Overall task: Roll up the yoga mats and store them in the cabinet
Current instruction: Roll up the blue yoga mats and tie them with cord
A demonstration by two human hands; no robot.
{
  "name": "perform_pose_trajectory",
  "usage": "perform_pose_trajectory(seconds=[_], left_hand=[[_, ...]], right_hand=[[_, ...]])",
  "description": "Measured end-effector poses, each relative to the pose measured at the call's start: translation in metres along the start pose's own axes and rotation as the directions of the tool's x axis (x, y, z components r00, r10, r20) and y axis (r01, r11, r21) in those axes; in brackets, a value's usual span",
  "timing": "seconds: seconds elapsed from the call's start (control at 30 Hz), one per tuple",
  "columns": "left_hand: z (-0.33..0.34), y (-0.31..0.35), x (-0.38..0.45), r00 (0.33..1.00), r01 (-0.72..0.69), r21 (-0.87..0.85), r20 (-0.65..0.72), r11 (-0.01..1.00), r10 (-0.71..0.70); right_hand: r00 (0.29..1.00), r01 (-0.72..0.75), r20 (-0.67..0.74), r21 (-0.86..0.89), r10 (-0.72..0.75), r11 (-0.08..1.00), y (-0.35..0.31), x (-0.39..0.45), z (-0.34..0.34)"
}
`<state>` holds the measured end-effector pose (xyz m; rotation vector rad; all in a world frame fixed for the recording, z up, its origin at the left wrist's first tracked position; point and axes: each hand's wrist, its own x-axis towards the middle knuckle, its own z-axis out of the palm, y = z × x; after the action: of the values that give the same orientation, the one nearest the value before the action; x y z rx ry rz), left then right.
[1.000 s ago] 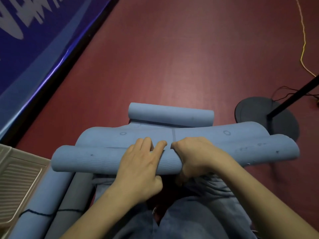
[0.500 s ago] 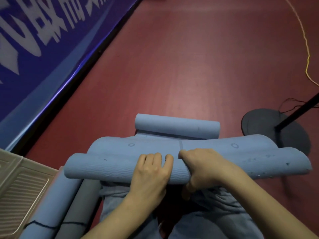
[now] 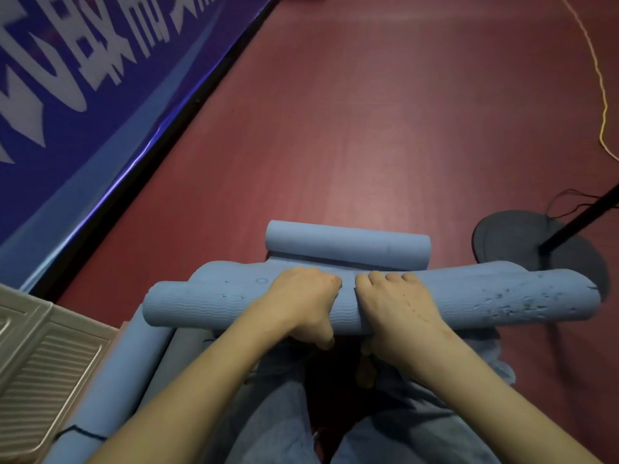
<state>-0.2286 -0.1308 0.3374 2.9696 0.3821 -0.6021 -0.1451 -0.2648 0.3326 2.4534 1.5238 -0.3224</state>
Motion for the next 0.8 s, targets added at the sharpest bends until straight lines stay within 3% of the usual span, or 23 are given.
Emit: perform_pose_trajectory(seconds=[0.2, 0.43, 0.63, 0.8], left_hand=[[0.015, 0.003, -0.004, 0.990, 0.094, 0.007, -0.109, 0.996, -0.093], [0.032, 0.014, -0.011, 0.946, 0.136, -0.057, -0.290, 0.989, -0.147], [0.019, 0.014, -0.016, 0.949, 0.057, 0.007, -0.312, 0.998, -0.052], [0.033, 0.012, -0.020, 0.921, 0.006, -0.003, -0.389, 1.000, -0.007]], right_hand=[[0.996, 0.082, -0.023, 0.030, -0.081, 0.996, 0.008, 0.015, -0.002], [0.992, 0.097, 0.070, 0.073, -0.102, 0.993, 0.012, 0.017, -0.009], [0.963, 0.103, 0.238, 0.108, -0.126, 0.989, 0.014, 0.023, -0.023], [0.948, 0.068, 0.292, 0.203, -0.127, 0.977, 0.026, 0.030, -0.027]])
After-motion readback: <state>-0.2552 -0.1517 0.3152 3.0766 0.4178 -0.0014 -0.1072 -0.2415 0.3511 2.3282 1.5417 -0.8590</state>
